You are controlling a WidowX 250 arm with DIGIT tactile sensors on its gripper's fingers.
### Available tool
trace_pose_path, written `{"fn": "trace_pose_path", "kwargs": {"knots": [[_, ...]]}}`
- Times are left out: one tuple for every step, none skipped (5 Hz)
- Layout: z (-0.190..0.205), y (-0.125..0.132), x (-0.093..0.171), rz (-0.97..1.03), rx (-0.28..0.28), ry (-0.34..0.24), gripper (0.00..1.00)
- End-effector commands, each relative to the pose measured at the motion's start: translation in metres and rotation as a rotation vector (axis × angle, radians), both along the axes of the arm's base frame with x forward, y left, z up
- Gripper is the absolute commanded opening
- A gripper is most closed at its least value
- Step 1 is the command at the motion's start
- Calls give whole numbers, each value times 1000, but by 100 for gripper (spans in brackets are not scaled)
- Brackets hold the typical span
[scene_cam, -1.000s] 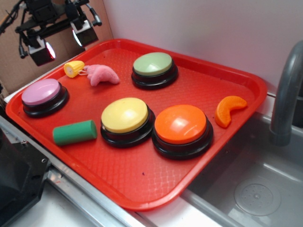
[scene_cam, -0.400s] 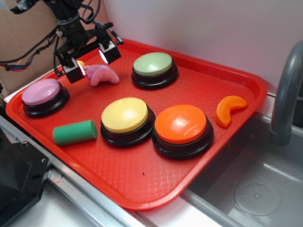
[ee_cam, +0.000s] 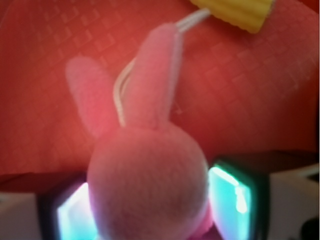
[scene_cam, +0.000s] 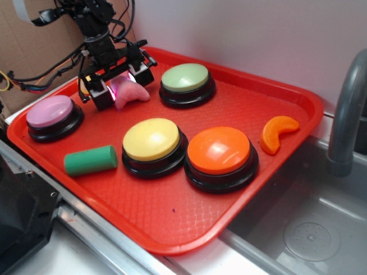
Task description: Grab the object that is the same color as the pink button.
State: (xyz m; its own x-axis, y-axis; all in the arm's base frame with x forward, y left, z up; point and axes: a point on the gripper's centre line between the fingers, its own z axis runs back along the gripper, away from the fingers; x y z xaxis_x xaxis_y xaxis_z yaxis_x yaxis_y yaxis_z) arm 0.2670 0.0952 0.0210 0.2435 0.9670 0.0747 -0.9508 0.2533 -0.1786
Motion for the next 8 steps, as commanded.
{"fn": "trace_pose_path", "kwargs": {"knots": [[34, 15, 0, -234, 0, 111, 0], [75, 7, -3, -483, 30, 155, 0], [107, -18, -3, -731, 58, 170, 0], [140, -51, -10, -977, 118, 152, 0], [165, -79, -26, -1228, 105, 90, 0], [178, -96, -47, -1397, 128, 74, 0], [175, -102, -59, -1378, 143, 27, 0], [180, -96, -67, -1242, 172, 35, 0]]}}
